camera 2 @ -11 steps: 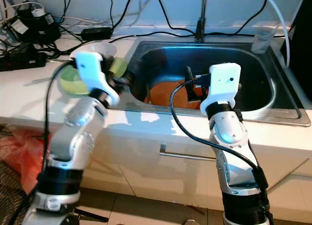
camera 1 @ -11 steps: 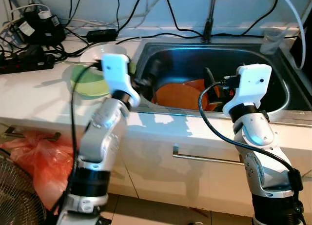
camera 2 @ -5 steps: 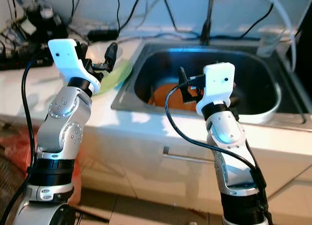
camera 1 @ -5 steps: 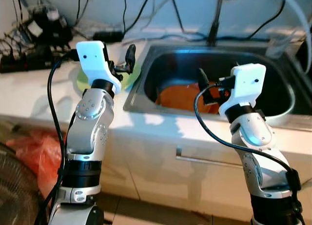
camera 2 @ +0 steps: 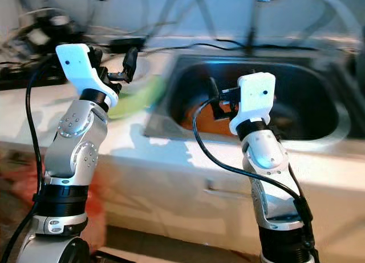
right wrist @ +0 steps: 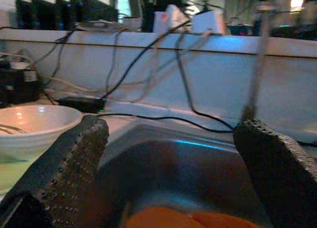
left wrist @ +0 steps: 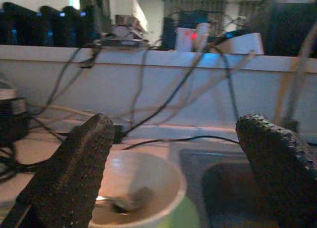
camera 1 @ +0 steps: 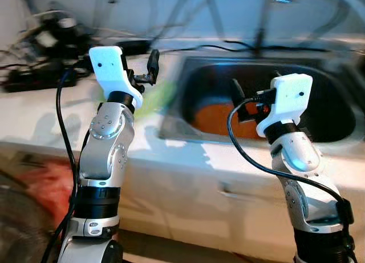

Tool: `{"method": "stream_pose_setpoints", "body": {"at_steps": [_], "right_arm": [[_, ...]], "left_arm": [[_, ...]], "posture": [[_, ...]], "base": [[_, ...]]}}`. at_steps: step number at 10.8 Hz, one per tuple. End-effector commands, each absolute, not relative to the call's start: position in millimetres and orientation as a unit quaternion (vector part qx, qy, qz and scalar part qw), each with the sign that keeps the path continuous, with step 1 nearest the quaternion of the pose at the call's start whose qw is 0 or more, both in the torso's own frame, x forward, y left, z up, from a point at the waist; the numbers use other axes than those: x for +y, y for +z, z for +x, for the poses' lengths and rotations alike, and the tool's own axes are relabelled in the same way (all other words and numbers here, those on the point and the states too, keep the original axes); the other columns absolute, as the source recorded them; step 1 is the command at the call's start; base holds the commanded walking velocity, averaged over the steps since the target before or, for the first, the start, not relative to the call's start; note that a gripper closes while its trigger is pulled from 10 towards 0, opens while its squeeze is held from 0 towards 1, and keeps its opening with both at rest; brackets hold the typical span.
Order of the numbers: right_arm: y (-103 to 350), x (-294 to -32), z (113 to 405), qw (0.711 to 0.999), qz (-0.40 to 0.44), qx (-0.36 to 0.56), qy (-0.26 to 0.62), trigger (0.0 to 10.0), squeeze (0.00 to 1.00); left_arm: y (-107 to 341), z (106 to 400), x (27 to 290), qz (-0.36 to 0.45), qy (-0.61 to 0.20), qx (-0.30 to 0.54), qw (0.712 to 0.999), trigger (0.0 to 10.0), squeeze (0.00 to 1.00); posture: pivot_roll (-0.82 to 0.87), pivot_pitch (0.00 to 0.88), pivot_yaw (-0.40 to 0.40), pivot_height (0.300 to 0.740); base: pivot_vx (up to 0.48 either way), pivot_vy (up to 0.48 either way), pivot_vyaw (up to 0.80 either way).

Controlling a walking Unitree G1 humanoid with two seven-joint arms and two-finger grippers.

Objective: Kitchen organization

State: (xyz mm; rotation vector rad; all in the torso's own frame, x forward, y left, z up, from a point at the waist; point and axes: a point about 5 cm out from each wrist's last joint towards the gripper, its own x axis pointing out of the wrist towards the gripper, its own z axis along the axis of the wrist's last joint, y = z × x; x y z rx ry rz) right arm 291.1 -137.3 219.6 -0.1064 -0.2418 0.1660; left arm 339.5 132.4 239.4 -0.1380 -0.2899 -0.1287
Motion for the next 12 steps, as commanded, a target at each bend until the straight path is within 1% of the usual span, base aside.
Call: {"method": "stream_pose_setpoints", "body": {"at_steps": [1,5,8,12], "right_arm": [[220.4,-135.3,289.1,0.987,-0.052,-0.123,0.088,10.0,0.0],[220.1,-135.2,289.1,0.987,-0.05,-0.122,0.087,10.0,0.0],[220.4,-135.2,289.7,0.987,-0.05,-0.123,0.086,10.0,0.0],[219.5,-135.4,291.0,0.989,-0.048,-0.117,0.081,10.0,0.0]], "left_arm": [[238.8,341.3,133.0,-0.065,-0.063,-0.137,0.986,10.0,0.0],[227.6,338.2,126.5,-0.067,-0.086,-0.113,0.988,10.0,0.0],[225.2,336.7,125.3,-0.067,-0.089,-0.108,0.988,10.0,0.0],[221.7,336.1,123.7,-0.066,-0.093,-0.097,0.989,10.0,0.0]], "posture": [[-0.11,0.0,0.105,0.74],[-0.1,0.0,0.103,0.74],[-0.1,0.0,0.102,0.74],[-0.09,0.0,0.105,0.74]], "base": [[0.334,0.319,0.0],[0.0,0.0,0.0],[0.0,0.0,0.0],[0.0,0.0,-0.8]]}}
